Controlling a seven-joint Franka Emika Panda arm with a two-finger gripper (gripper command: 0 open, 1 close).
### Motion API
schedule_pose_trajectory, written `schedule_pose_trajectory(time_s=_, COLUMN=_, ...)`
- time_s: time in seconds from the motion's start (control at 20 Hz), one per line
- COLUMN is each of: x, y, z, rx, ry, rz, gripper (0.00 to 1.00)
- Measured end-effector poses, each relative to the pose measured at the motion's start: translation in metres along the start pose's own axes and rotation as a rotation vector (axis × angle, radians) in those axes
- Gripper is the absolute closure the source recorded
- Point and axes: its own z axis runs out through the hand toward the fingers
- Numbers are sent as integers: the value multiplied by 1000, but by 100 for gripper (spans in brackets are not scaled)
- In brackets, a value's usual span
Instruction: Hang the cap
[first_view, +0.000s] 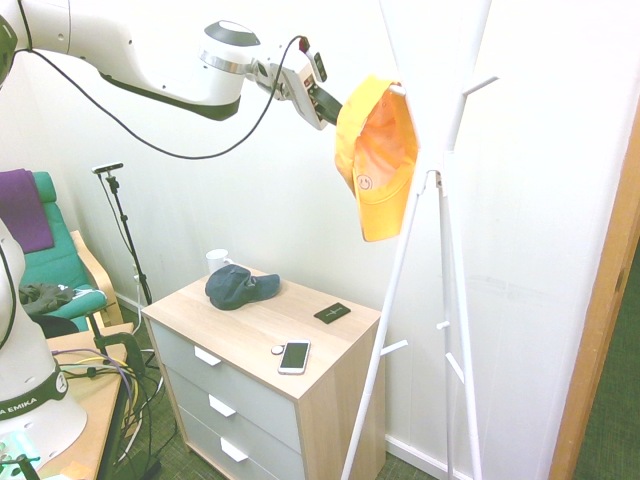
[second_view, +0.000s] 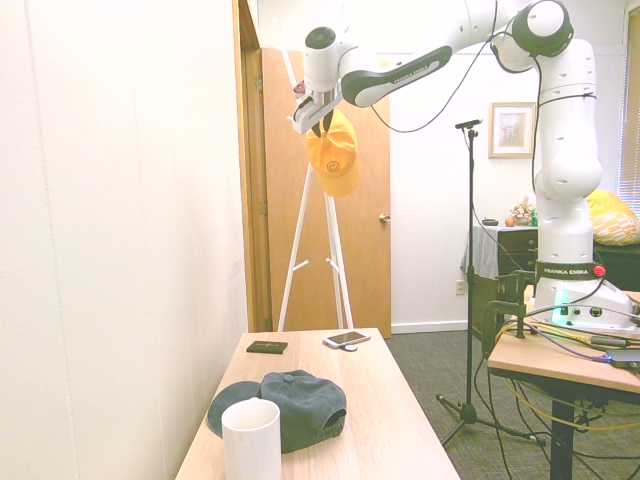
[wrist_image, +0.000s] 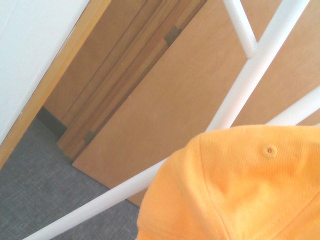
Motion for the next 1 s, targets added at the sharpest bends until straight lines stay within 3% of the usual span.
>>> schedule_pose_trajectory(time_s=0.45, x=-13, y=4, z=-1, rx=12, ry=-37, rz=-8, gripper=0)
schedule_pose_trajectory(time_s=1.0, x=-59, y=3, z=1, rx=81, ry=-406, rz=-5, gripper=0)
